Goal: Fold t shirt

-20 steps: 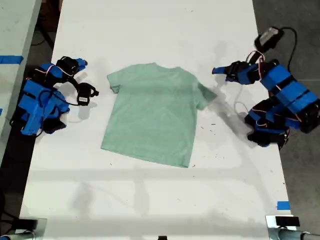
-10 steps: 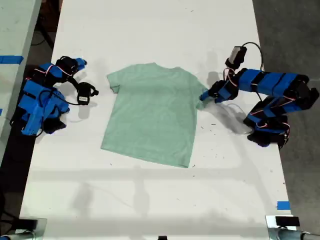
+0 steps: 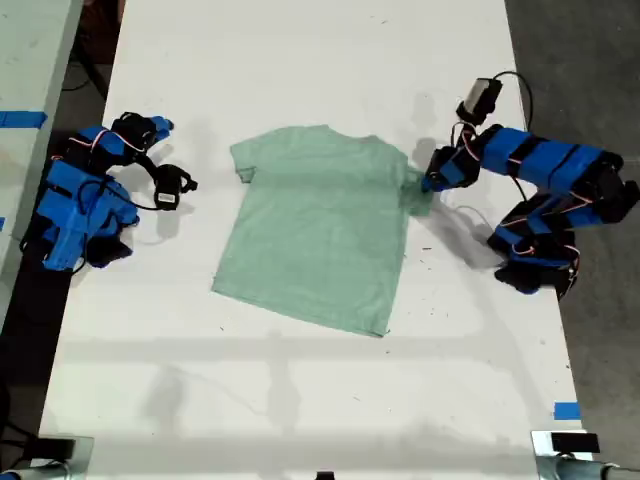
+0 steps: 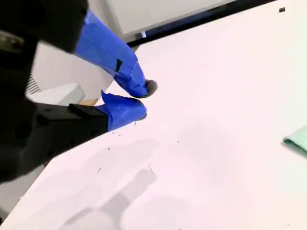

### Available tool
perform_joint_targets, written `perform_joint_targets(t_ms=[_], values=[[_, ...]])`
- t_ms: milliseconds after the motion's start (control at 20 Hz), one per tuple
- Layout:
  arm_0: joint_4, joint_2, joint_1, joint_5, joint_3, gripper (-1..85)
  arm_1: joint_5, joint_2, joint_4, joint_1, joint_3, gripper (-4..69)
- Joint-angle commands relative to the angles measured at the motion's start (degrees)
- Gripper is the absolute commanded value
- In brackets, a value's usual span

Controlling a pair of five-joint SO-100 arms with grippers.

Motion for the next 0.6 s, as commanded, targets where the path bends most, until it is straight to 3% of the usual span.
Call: perform_joint_targets(t_ms=[0, 200, 300, 400, 550], values=[[0.18, 0.00, -0.62, -0.26, 2.20, 2.6, -2.99, 1.32, 5.45, -5.71, -16.96, 2.6], [0.18, 0.00, -0.53, -0.26, 2.20, 2.6, -5.36, -23.20, 6.50, -24.26, -42.10, 2.6], [0.18, 0.00, -0.53, -0.26, 2.20, 2.6, -7.91, -42.36, 10.11, -31.38, -59.59, 5.2], [0.18, 0.00, -0.53, -0.26, 2.20, 2.6, -9.40, -54.40, 17.84, -33.75, -75.50, 31.1], [0.18, 0.00, -0.53, -0.26, 2.20, 2.6, -8.79, -45.44, 21.09, -30.23, -71.72, 37.3]])
